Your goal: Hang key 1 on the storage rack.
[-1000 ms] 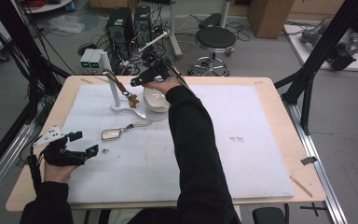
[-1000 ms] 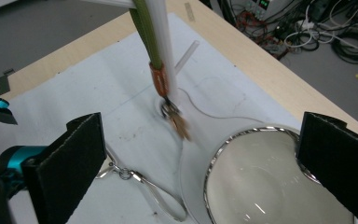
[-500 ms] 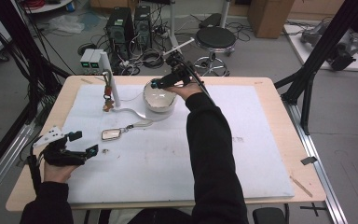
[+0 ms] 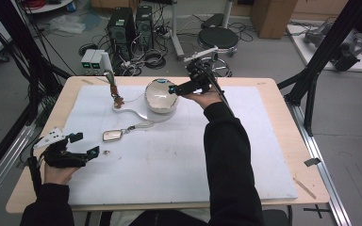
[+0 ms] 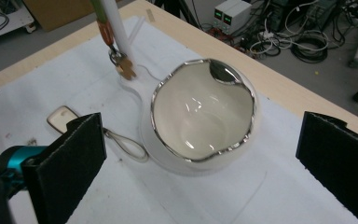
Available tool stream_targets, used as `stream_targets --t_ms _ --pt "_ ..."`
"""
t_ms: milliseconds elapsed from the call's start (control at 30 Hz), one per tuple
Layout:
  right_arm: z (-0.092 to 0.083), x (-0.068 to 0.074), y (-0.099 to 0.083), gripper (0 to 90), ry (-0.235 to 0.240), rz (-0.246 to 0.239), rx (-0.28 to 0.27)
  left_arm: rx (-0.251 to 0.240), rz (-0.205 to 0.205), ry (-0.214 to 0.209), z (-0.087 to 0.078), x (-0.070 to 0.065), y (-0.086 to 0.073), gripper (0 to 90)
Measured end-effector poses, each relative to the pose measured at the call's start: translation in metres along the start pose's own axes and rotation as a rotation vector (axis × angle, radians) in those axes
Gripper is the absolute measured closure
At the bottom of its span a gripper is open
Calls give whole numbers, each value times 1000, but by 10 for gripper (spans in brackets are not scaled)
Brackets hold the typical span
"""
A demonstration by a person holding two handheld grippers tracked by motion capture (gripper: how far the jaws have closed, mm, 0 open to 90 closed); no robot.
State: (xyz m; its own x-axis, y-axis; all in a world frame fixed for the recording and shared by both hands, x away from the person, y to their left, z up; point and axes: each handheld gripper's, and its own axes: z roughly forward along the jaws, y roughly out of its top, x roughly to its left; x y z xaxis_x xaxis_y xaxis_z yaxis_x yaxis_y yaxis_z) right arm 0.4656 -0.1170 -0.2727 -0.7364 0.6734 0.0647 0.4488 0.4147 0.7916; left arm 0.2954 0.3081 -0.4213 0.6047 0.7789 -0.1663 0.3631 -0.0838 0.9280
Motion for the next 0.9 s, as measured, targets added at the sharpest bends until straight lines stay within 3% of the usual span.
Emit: stream_targets --t_ms 367,900 --pt "-14 -17 -36 6 -32 16 2 8 6 -2 0 0 0 17" --pt "-34 -33 -95 6 -27 80 6 11 4 -3 1 -1 -1 17"
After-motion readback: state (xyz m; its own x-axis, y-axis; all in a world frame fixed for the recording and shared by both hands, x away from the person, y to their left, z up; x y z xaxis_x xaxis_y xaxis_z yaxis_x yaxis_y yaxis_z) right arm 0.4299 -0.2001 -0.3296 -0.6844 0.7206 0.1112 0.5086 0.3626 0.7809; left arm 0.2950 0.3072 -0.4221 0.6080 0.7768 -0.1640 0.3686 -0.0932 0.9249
